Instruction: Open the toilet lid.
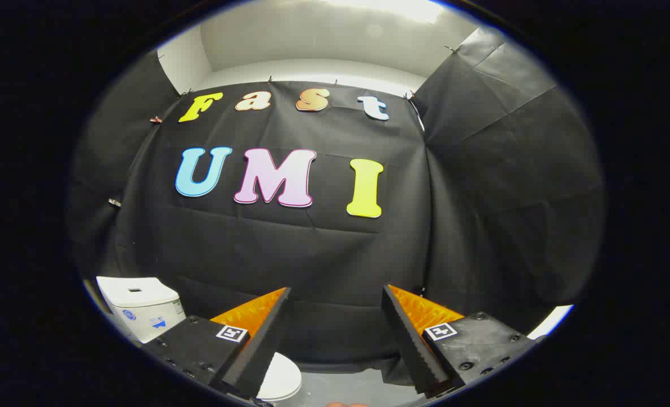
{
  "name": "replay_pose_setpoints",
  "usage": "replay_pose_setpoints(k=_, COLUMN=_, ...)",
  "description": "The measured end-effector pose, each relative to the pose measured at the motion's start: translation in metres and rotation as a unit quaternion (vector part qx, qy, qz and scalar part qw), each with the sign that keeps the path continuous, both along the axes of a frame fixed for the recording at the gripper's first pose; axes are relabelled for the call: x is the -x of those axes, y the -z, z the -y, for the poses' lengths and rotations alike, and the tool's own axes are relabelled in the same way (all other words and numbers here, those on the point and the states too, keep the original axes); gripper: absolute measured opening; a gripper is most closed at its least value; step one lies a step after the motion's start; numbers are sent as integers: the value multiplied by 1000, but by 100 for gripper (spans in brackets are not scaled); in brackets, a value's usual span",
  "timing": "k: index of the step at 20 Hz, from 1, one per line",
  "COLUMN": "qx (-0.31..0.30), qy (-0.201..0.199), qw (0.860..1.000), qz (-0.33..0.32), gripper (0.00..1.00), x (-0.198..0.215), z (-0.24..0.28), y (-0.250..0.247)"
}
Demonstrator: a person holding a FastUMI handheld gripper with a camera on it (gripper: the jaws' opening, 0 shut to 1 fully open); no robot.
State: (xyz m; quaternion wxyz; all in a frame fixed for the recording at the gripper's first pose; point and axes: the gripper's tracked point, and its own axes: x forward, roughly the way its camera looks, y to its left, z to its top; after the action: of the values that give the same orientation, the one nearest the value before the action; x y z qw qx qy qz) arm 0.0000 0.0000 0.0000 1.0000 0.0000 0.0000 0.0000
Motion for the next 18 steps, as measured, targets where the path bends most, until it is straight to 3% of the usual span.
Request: replay_pose_setpoints(k=18, qx=7, qy=-34, qw=999, qz=-9, gripper=98, x=-12, z=-27, y=16)
